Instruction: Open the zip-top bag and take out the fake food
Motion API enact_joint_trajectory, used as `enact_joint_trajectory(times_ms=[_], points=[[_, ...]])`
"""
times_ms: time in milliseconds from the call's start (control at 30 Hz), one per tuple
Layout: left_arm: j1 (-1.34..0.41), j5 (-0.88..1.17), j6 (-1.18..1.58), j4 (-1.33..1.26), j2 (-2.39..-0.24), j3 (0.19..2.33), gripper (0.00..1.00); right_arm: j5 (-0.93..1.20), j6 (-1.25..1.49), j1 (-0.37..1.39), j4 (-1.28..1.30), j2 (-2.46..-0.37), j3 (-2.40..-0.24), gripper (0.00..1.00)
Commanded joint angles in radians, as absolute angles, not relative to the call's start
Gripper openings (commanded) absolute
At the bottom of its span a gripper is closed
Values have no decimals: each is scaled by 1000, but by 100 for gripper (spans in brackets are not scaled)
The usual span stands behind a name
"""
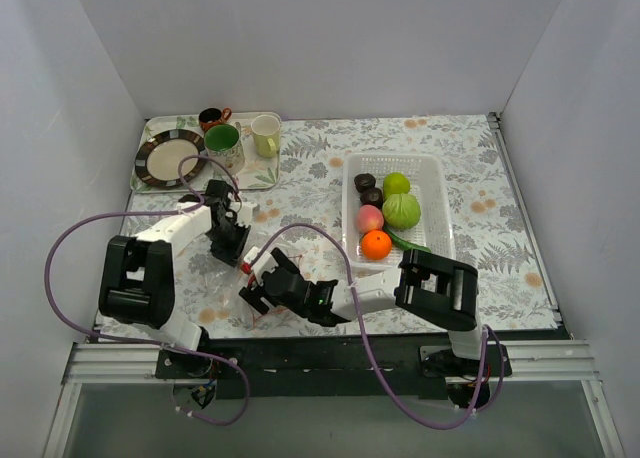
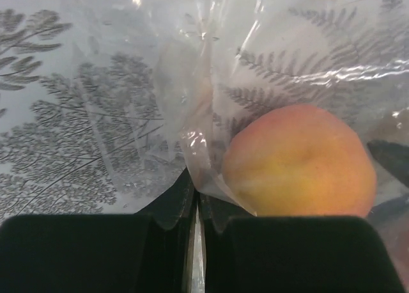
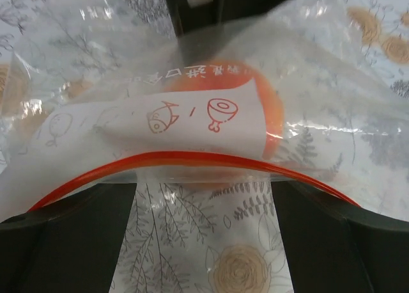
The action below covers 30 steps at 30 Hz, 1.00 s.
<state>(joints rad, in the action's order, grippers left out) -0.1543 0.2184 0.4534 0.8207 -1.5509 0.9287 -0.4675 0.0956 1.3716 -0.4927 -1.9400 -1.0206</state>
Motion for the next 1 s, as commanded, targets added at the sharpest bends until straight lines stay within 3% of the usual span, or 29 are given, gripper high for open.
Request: enact_joint_trajectory(times_ms=[0,333,533,633,667,767,867,967], points=[[-209,250,414,873,-1577,939,3,-492,14,1370,-673,-1957,-1086,96],[-250,247,393,899,-1566,925,2,-468,67,1344,-629,-1988,-1078,96],[-249,195,403,874,-1568,920,0,-454,121,1344,-608,-1931,-950,89],[-249,124,433,845,-1577,930,0,-436,130,1344,-554,-1885,-931,67],[-250,95,446,836,-1585,933,0,-433,130,1344,-545,-1834,-925,52],[-245,-47,485,772,-1589,943,0,-423,137,1348,-513,-1691,-878,29],[-238,-83,506,749,-1620,994,0,-407,130,1351,-415,-1541,-854,19],[-233,-97,525,746,-1692,1041,0,-394,138,1351,-292,-1409,-850,20]])
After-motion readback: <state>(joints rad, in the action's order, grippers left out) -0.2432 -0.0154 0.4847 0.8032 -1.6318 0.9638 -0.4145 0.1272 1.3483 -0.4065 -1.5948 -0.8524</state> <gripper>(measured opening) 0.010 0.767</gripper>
